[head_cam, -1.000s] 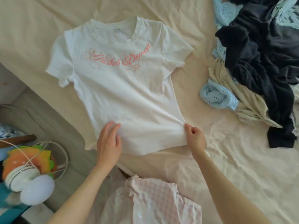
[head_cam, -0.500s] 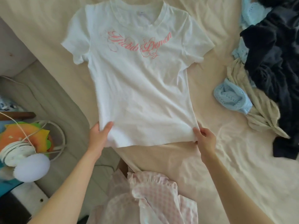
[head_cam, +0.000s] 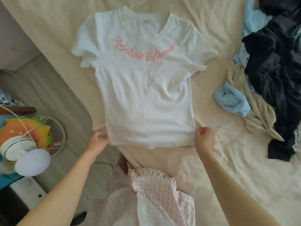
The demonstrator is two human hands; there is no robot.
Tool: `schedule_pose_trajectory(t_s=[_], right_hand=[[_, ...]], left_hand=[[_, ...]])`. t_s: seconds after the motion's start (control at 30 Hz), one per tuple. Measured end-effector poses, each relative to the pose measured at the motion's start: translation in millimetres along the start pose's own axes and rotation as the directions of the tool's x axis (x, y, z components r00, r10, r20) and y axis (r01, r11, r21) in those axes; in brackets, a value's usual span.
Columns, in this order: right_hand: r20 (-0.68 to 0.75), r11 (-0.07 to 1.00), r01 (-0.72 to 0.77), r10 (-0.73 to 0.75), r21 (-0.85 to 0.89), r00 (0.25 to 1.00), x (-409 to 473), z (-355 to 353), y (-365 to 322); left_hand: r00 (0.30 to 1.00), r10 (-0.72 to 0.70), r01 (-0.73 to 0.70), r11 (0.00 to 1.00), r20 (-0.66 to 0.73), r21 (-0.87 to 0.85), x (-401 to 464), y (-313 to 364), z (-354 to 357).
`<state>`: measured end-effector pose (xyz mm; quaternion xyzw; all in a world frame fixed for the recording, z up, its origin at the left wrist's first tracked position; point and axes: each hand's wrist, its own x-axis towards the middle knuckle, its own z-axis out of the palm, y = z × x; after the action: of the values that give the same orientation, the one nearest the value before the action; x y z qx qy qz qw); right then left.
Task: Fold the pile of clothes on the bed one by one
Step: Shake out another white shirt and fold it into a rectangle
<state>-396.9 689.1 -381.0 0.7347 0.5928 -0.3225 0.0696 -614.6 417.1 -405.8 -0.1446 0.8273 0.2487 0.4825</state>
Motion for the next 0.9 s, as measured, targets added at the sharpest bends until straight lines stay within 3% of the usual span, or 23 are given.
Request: schedule_pose_trajectory(t_s=[0.07, 0.17, 0.27, 0.37, 0.53, 0.67, 0.73, 0.77, 0.83, 0.87, 0.9], right_hand=[[-0.037, 0.993, 0.069, -0.073, -0.098, 0.997, -3, -1, -17], [-0.031, 0.939, 0.283, -0.294, -0.194, 0.955, -9, -1, -47], [0.043, 0.811, 0.542, -0.547, -0.222, 0.836, -17, 9, -86], [0.177, 0.651, 0.734, -0.712, -0.196, 0.679, -30, 35, -130], [0.454, 0.348, 0.909, -0.787, -0.231, 0.417, -48, 93, -199], [0.568, 0.227, 0.948, -0.760, -0.223, 0.316, -58, 129, -240], [0.591, 0.329, 0.935, -0.731, -0.134, 0.342, -59, 135, -255], [0.573, 0.455, 0.889, -0.718, -0.043, 0.395, -59, 134, -261], [0.478, 0.737, 0.639, -0.653, 0.221, 0.587, -57, 120, -266], [0.448, 0.809, 0.463, -0.587, 0.362, 0.675, -57, 109, -266], [0.427, 0.826, 0.310, -0.520, 0.470, 0.739, -55, 98, -265]], left_hand=[[0.996, 0.067, -0.067, 0.998, -0.051, -0.004, 3, 12, -6], [0.985, 0.156, -0.163, 0.982, -0.073, -0.099, 10, 43, -19], [0.980, 0.175, -0.197, 0.928, -0.095, -0.316, 22, 83, -33], [0.989, 0.120, -0.151, 0.806, -0.092, -0.572, 40, 125, -50], [0.989, 0.143, -0.115, 0.584, -0.037, -0.804, 69, 179, -81], [0.993, 0.094, 0.021, 0.435, 0.069, -0.900, 81, 201, -93], [0.991, 0.067, 0.076, 0.404, 0.113, -0.912, 82, 208, -97], [0.991, 0.098, 0.041, 0.411, 0.089, -0.911, 81, 211, -98], [0.963, 0.246, -0.229, 0.521, -0.112, -0.823, 73, 214, -93], [0.898, 0.352, -0.433, 0.604, -0.263, -0.670, 65, 213, -88], [0.775, 0.508, -0.632, 0.646, -0.377, -0.428, 55, 210, -83]])
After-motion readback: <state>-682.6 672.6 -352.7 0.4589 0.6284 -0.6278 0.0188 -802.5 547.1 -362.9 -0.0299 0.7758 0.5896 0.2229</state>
